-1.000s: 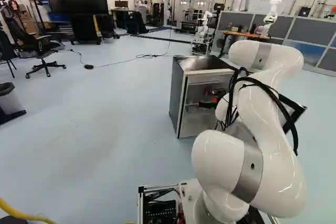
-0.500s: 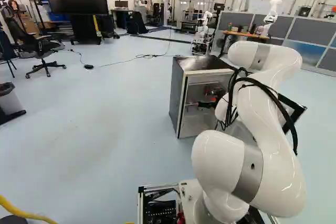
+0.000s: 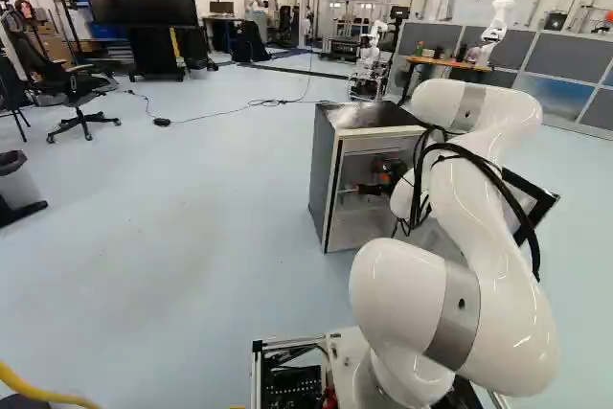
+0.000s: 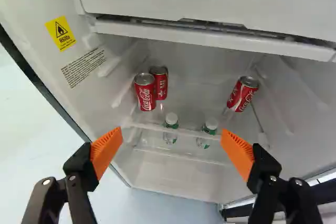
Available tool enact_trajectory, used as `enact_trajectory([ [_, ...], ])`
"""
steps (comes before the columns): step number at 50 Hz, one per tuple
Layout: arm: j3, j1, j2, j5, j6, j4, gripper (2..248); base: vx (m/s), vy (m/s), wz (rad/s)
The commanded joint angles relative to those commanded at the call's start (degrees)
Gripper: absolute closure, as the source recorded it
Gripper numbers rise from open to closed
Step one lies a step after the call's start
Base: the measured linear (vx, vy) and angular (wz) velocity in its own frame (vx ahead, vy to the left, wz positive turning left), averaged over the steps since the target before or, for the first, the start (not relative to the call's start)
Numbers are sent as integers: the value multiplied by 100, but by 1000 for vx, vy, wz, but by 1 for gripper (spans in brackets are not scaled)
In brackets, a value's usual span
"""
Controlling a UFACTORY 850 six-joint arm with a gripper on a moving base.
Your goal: Grab a drink from the fridge
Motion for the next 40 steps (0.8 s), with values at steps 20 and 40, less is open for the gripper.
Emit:
enact_trajectory([
  [20, -280, 106, -143, 0, 0, -139, 3, 0, 0, 0],
  [40, -451, 238, -231, 0, 0, -143, 3, 0, 0, 0],
])
